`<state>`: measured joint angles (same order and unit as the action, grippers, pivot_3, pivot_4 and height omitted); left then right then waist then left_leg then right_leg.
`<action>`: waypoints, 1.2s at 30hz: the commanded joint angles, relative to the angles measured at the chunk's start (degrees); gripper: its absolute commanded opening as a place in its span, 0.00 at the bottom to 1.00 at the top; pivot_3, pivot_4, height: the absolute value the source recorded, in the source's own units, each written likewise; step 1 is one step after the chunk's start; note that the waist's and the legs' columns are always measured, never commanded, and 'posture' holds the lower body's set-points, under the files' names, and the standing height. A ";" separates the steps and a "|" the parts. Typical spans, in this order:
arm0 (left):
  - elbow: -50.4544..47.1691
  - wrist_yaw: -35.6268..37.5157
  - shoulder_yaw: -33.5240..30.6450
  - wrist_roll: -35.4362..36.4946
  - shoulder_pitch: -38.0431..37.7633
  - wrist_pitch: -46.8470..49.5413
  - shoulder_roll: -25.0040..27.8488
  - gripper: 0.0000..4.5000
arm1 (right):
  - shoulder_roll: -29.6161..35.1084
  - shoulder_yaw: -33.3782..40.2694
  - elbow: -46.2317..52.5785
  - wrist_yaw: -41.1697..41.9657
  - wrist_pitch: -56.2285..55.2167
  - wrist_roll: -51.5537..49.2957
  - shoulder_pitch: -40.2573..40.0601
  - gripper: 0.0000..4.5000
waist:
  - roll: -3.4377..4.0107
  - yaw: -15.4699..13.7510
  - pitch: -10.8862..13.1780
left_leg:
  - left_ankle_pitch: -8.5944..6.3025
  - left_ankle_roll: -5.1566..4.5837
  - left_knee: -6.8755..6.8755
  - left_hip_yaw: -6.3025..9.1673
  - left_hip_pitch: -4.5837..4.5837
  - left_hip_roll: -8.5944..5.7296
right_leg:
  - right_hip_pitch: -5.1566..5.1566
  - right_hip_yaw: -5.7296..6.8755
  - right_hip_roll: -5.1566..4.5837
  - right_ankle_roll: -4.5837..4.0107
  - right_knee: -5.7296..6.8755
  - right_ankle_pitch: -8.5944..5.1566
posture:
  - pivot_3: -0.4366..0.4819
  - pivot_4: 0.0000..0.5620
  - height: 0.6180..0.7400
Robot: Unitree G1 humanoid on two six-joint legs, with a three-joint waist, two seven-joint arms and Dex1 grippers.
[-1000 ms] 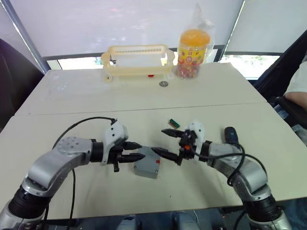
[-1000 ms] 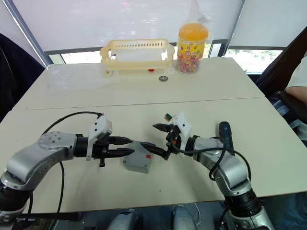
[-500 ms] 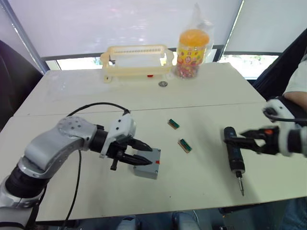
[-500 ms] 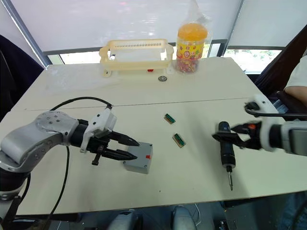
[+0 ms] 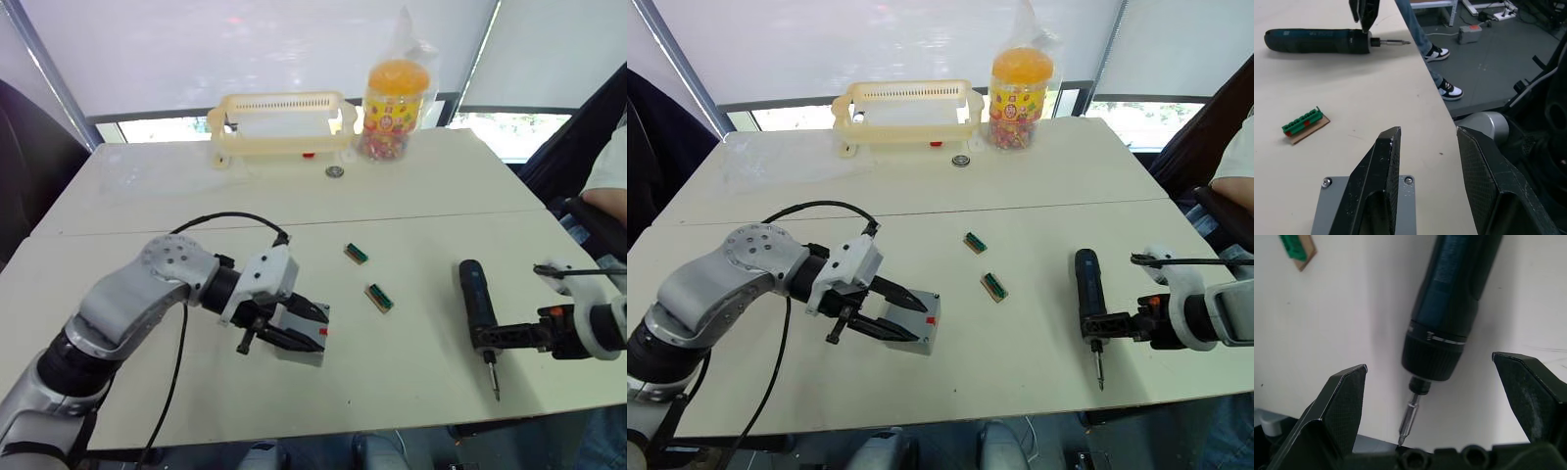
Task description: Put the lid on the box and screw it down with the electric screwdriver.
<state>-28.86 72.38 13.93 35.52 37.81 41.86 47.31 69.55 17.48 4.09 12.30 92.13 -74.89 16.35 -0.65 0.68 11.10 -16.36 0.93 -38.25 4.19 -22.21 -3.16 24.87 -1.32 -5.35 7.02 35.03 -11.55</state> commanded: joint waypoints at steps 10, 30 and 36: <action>-4.42 -4.77 -3.45 2.50 -1.49 3.32 0.74 0.41 | -8.20 -7.68 -9.13 -3.84 0.37 11.56 7.70 0.94 | -0.26 0.23 -0.12 | 0.00 0.00 0.00 0.02 0.11 -0.01 | -0.12 -0.01 0.03 0.01 -0.01 -0.01 | 0.48 0.27 1.00; 5.28 -12.55 -15.25 5.93 -2.78 7.67 1.44 0.41 | -28.82 7.35 14.85 4.36 -40.15 23.65 14.28 0.39 | -0.14 0.39 -0.06 | -0.04 -0.07 0.16 0.00 0.33 0.11 | -0.05 -0.16 0.23 0.07 0.17 -0.05 | 0.48 0.27 1.00; 2.31 -16.72 -18.11 7.84 -6.53 11.59 2.37 0.41 | -43.56 -1.96 24.94 4.79 -51.16 25.79 13.29 0.39 | -0.15 0.24 -0.07 | 0.00 0.01 0.10 0.28 0.06 0.17 | 0.17 -0.15 0.16 0.04 0.16 -0.02 | 0.48 0.27 1.00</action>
<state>-24.56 56.76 -1.65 42.13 31.29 52.76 49.05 27.13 17.34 25.00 16.33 45.26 -50.66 29.71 -0.80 0.92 11.04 -16.35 0.94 -38.15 4.49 -22.15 -3.00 25.04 -1.47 -5.21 7.06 35.20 -11.57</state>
